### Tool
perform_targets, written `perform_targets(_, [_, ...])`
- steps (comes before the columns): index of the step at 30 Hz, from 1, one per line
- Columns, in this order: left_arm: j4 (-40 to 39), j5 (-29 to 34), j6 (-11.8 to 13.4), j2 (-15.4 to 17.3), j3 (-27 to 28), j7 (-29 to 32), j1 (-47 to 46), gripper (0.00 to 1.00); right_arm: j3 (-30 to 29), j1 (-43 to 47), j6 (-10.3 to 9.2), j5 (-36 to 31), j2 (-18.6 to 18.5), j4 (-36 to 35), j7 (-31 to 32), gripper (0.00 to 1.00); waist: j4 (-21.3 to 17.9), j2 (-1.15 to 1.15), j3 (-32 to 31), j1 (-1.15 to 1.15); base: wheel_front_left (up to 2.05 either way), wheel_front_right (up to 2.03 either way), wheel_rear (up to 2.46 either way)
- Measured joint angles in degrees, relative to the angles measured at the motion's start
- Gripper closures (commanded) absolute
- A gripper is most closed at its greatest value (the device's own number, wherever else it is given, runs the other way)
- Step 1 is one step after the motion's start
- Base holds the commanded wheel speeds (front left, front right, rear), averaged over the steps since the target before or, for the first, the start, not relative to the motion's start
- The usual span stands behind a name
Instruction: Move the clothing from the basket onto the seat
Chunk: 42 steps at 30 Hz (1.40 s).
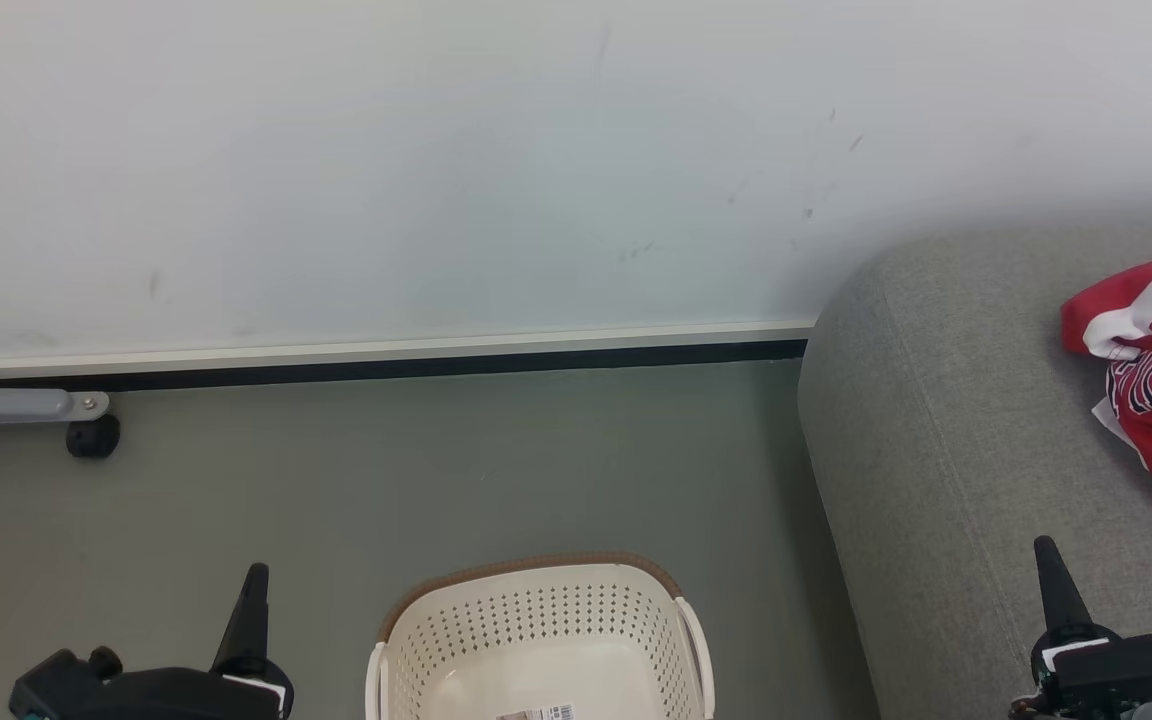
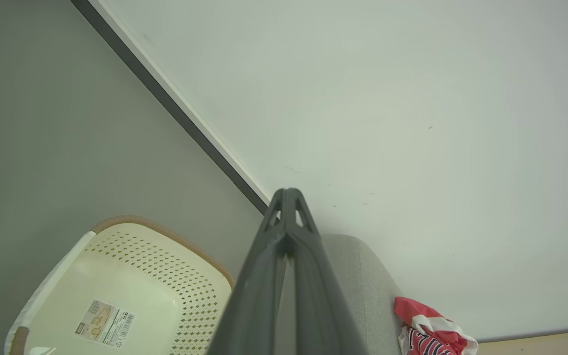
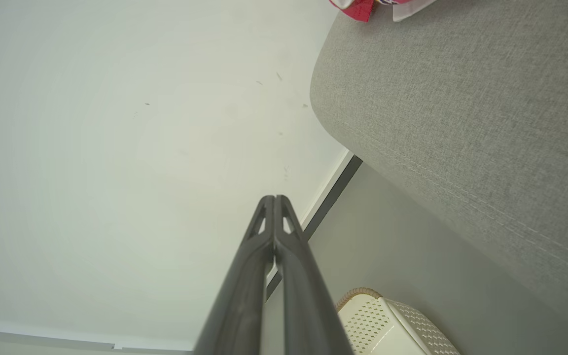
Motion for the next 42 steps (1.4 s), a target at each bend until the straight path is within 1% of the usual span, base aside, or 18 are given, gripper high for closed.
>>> perform_targets(2, [0.07,-1.05,-0.44,-0.12,0.36,0.27,-0.29,1.0,-0.44,-0.21,0.48,1.23,0.3,0.1,0.44,1.0,-0.04,0.0,0.0,0.0,0.0,0.0,0.0])
perform_targets(5, [0.14,-3.12,-0.92,-0.35,0.97,0.94,-0.4,1.0,-1.13,-0.43,0.62,3.03,0.78,0.26,0.97,1.0,-0.09,0.0,0.0,0.0,0.0,0.0,0.0])
perform_targets(16, [0.46,-9.93,-2.42,-1.2,3.23,3.02,-0.65,1.0,-3.69,-0.53,2.0,9.34,2.53,0.9,3.0,1.0,-0.3,0.0,0.0,0.0,0.0,0.0,0.0])
perform_targets(19, [0.52,-11.43,-2.49,-1.38,3.78,3.5,-0.76,1.0,-4.36,-0.55,2.52,10.84,3.03,1.02,3.52,1.0,-0.36,0.0,0.0,0.0,0.0,0.0,0.0])
perform_targets(20, [0.55,-12.3,-2.93,-1.47,4.0,3.79,-0.77,1.0,-4.63,-0.58,2.52,11.38,3.19,1.05,3.8,1.0,-0.37,0.0,0.0,0.0,0.0,0.0,0.0])
perform_targets(22, [0.62,-13.62,-2.98,-1.64,4.28,4.12,-0.86,1.0,-5.1,-0.61,2.61,12.77,3.46,1.13,4.04,1.0,-0.41,0.0,0.0,0.0,0.0,0.0,0.0])
perform_targets(27, [0.77,-16.73,-3.98,-1.88,5.42,5.08,-1.16,1.0,-6.23,-0.71,3.34,15.4,4.3,1.37,5.04,1.0,-0.5,0.0,0.0,0.0,0.0,0.0,0.0])
perform_targets(36, [0.9,-21.84,-4.99,-2.6,7.22,6.72,-1.62,1.0,-8.35,-1.24,4.48,20.78,5.73,1.86,6.72,1.0,-0.67,0.0,0.0,-0.01,0.0,0.0,0.0])
perform_targets(42, [0.96,-23.1,-5.0,-2.69,7.43,6.98,-1.68,1.0,-8.61,-1.52,4.53,21.23,5.97,1.98,6.98,1.0,-0.69,0.0,0.0,-0.01,0.0,0.0,0.0])
